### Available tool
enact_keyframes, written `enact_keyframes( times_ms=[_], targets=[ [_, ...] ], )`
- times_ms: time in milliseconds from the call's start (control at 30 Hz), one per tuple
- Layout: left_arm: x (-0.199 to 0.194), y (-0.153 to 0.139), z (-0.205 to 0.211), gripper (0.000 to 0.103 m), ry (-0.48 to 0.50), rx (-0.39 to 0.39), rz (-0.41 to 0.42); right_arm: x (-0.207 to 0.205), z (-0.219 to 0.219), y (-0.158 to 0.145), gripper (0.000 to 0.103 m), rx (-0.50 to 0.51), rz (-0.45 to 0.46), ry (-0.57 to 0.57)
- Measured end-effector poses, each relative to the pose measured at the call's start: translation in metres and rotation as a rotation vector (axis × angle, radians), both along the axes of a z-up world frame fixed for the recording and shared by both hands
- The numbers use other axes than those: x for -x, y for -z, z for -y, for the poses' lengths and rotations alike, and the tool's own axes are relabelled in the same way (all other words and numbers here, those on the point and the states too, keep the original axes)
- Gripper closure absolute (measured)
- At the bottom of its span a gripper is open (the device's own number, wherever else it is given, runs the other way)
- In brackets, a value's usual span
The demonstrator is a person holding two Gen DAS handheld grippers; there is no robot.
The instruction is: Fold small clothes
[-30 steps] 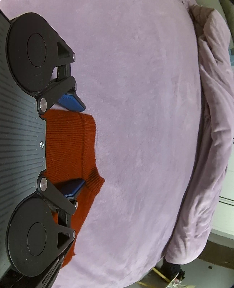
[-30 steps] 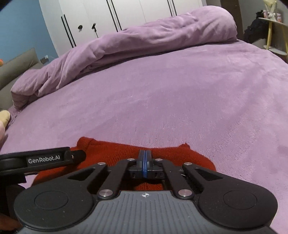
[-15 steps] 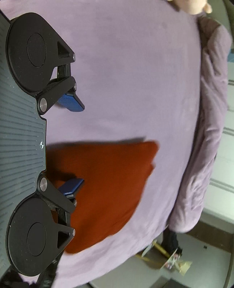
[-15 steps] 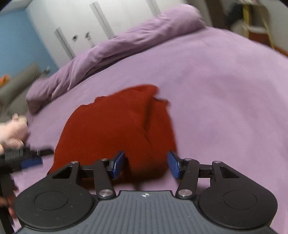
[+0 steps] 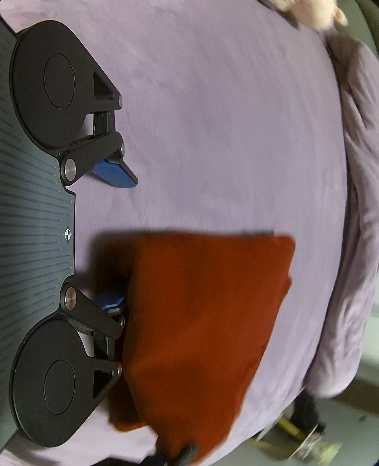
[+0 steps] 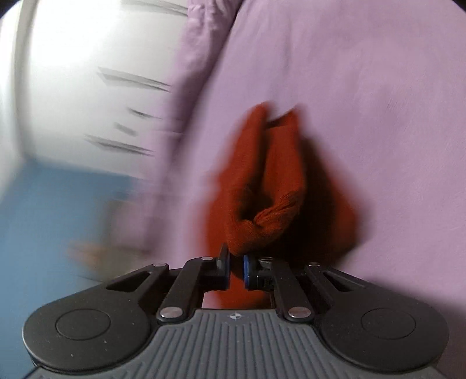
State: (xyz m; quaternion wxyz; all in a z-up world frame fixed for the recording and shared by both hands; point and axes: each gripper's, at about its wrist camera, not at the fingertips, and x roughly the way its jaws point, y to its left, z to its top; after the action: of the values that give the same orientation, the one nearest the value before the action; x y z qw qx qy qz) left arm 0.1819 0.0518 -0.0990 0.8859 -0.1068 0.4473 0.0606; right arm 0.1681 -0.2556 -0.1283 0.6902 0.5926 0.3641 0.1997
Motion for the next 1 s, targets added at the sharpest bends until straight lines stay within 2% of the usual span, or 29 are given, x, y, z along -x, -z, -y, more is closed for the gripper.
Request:
enact_keyframes(
  times_ms=[33, 67, 133, 167, 233, 267, 433, 533, 567, 600, 667, 767, 833, 900, 1000],
  targets=[
    [0.001, 0.0, -0.005, 0.025, -0.01, 0.023, 0.001, 0.001, 0.005, 0.003, 0.096, -0.062, 0.006, 0.006],
    [0.002, 0.0, -0.009, 0.025, -0.018, 0.046, 0.0, 0.0, 0.008, 0.0, 0.096, 0.032, 0.004, 0.015],
    [0.004, 0.0, -0.013, 0.025, -0.03, 0.063, -0.01, -0.006, 0.003, -0.008, 0.096, 0.362, -0.05, -0.01],
    [0.004, -0.001, -0.012, 0.025, -0.033, 0.058, -0.014, -0.009, 0.0, -0.005, 0.096, 0.446, -0.088, -0.039],
    [0.006, -0.001, -0.012, 0.025, -0.039, 0.055, -0.017, -0.007, 0.0, 0.0, 0.096, 0.407, -0.098, -0.032],
    [0.005, -0.001, -0.012, 0.025, -0.043, 0.056, -0.021, -0.006, -0.001, -0.002, 0.096, 0.418, -0.093, -0.029],
    [0.013, -0.006, -0.017, 0.025, -0.062, 0.09, -0.035, -0.005, -0.016, -0.02, 0.094, 0.613, -0.02, -0.077],
    [0.018, -0.012, -0.025, 0.024, -0.086, 0.105, -0.043, 0.002, -0.025, -0.04, 0.086, 0.785, 0.034, -0.099],
    [0.022, -0.016, -0.027, 0.026, -0.101, 0.099, -0.042, 0.006, -0.021, -0.045, 0.077, 0.821, 0.046, -0.101],
    [0.026, -0.022, -0.029, 0.026, -0.123, 0.079, -0.033, 0.01, -0.02, -0.051, 0.074, 0.852, 0.053, -0.095],
    [0.032, -0.035, -0.03, 0.025, -0.144, 0.036, 0.018, 0.016, -0.013, -0.061, 0.073, 0.902, 0.064, -0.061],
    [0.031, -0.05, -0.027, 0.022, -0.107, 0.043, 0.078, 0.017, -0.01, -0.068, 0.073, 0.924, 0.088, -0.025],
    [0.023, -0.051, -0.018, 0.022, -0.067, 0.039, 0.09, 0.014, -0.019, -0.073, 0.073, 0.956, 0.118, -0.015],
    [0.012, -0.044, -0.008, 0.022, -0.023, 0.026, 0.082, 0.014, -0.031, -0.077, 0.074, 0.988, 0.157, -0.03],
    [-0.003, -0.023, 0.0, 0.021, 0.008, -0.021, 0.024, 0.009, -0.05, -0.07, 0.077, 1.01, 0.197, -0.108]
  ],
)
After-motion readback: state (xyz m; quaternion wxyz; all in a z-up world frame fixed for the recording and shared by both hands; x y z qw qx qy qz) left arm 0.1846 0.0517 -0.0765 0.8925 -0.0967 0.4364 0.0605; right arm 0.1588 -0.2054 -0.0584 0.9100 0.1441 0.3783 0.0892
